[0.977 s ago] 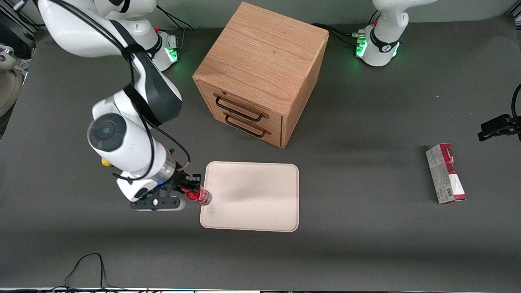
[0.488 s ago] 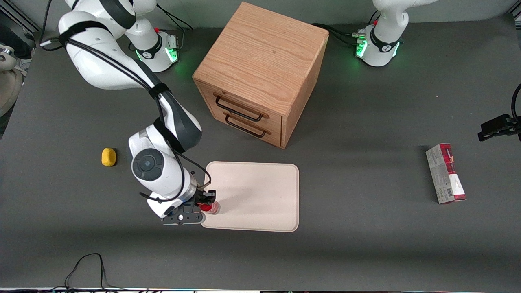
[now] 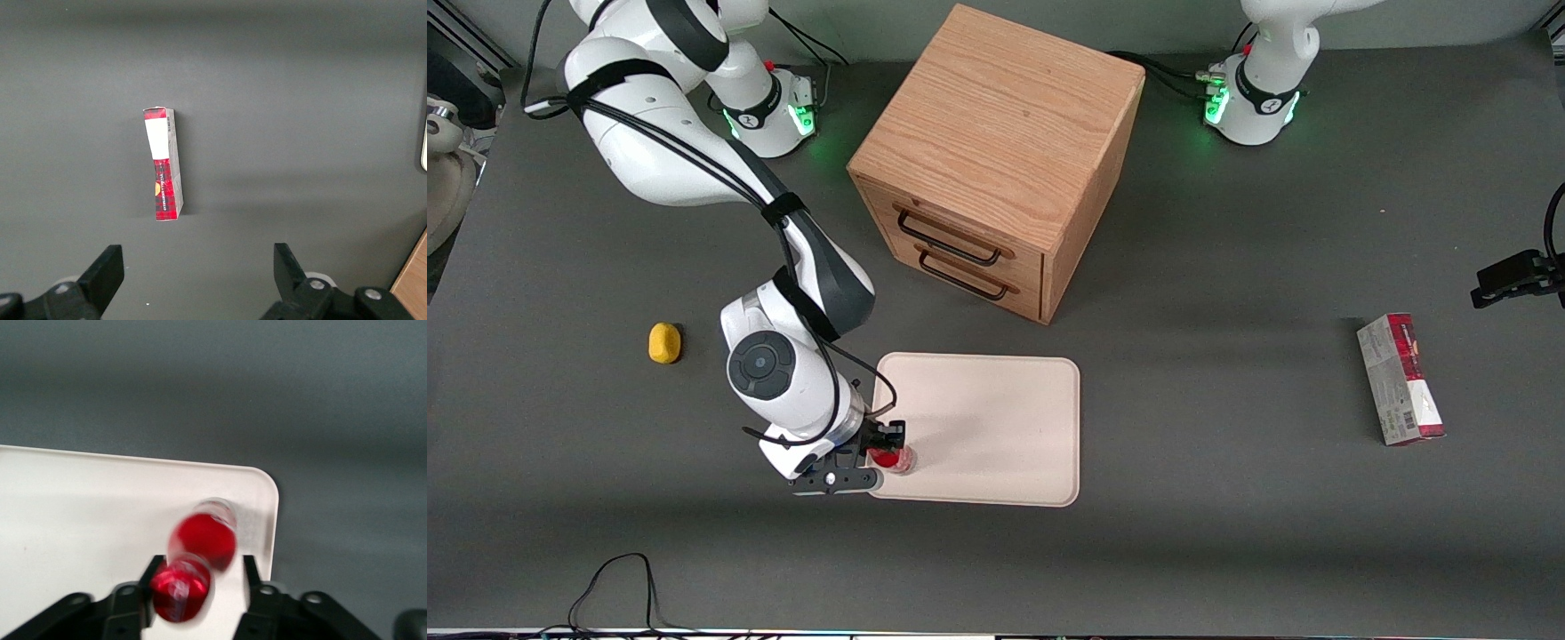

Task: Place coke bottle on tray

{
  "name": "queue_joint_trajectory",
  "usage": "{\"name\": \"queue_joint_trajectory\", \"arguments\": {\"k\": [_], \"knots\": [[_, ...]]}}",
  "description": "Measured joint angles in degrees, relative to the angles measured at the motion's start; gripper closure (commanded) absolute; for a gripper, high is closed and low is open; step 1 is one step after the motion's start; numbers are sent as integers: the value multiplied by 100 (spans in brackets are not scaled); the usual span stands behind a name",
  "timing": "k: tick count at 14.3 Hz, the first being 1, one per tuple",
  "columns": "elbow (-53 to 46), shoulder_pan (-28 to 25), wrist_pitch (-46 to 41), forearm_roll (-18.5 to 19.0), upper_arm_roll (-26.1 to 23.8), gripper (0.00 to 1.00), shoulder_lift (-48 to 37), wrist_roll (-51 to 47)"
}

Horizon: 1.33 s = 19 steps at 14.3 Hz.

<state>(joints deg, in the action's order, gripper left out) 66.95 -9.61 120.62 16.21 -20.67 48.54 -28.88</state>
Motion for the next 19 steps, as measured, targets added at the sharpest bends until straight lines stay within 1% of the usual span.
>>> {"name": "queue_joint_trajectory", "arguments": {"k": [5,8,9,10,12,13,15,17,19], "knots": [[-27,-120,70,33,255,0,-94,8],[19,-212,-161,29,518,0,-505,36],[166,-243,-252,-31,649,0,-749,87],[401,-281,-283,-216,836,0,-1039,214],[871,-375,-411,-800,1323,0,-1645,594],[1050,-385,-585,-977,1525,0,-1931,829],[1357,-394,-1019,-1241,1899,0,-2520,1272],[1651,-409,-1478,-1637,2371,0,-3104,1810],[2058,-456,-1806,-1770,2804,0,-3711,2160]]}}
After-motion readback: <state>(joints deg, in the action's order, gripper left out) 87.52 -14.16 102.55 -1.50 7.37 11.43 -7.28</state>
